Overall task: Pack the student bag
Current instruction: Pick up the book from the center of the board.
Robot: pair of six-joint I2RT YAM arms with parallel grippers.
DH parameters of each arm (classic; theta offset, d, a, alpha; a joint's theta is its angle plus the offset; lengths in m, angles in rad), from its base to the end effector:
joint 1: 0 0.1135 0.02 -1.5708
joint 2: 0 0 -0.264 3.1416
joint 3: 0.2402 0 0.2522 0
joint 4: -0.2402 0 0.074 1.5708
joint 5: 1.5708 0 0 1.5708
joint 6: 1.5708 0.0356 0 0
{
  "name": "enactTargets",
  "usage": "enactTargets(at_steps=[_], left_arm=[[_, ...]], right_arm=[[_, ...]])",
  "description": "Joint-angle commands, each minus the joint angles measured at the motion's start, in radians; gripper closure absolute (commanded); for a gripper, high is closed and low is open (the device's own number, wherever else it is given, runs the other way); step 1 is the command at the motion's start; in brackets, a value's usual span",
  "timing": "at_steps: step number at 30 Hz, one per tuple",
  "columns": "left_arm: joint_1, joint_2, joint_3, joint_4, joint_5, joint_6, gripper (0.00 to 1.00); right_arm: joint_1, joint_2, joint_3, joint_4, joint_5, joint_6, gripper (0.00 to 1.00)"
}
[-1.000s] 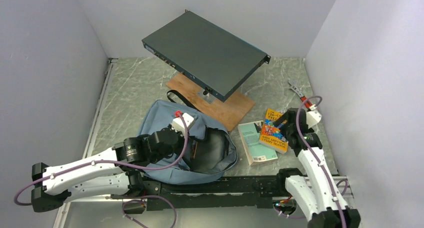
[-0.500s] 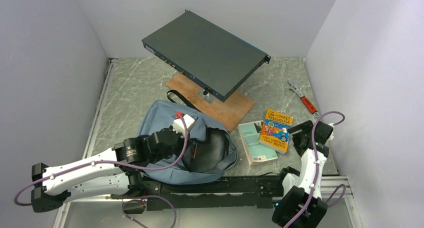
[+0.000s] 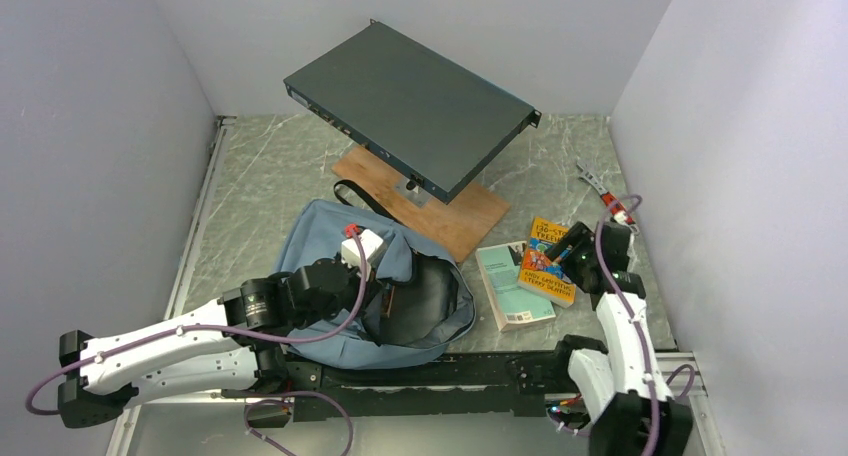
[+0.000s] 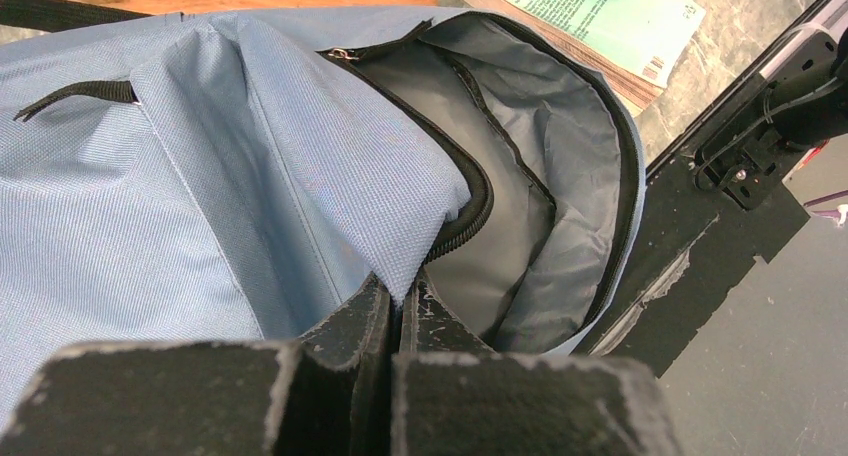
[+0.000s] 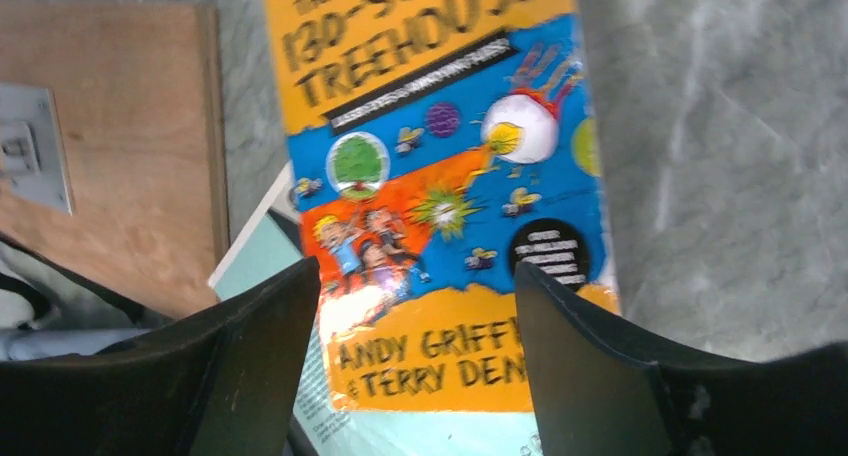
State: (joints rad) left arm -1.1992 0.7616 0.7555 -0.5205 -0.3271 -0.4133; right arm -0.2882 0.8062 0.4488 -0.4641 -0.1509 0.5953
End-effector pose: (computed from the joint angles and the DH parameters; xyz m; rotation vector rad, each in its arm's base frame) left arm 0.0714 -0.1518 0.3000 0.6264 2.0372 -0.6386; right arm 0.1569 -0.0409 0.1946 0.9631 2.2037 0.3242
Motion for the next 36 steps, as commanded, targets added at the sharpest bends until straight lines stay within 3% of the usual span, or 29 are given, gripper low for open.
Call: enactTargets(at_steps=[1,6,13,17,23,36], left_arm=[[-0.002,-0.028,0.011,0.024,-0.009,0.013,1.0],[0.0,-0.084,0.007,0.023,-0.016,0.064,1.0],[0.0,-0.148,-0.037,0.052,-0.001,0.087,1.0],[-0.001,-0.174,-0.055,0.051,-0.014,0.103,1.0],[0.0,-0.212,-0.071,0.041,-0.026,0.12,1.0],[0.0,-0.247,-0.072,0.012,-0.033,0.099,1.0]], right_arm=[[0.229,0.023,0.161,-0.11,0.339,0.045,0.23],[0.506,0.087,0.261,-0.283,0.581,0.165,0.15],[0.903,0.266,0.387,-0.63,0.865,0.47,0.15],[1.065,0.419,0.452,-0.839,0.942,0.648,0.15],[1.187,0.584,0.49,-0.929,0.991,0.751,0.16],[1.258,0.765,0.537,-0.843,0.994,0.68,0.18]])
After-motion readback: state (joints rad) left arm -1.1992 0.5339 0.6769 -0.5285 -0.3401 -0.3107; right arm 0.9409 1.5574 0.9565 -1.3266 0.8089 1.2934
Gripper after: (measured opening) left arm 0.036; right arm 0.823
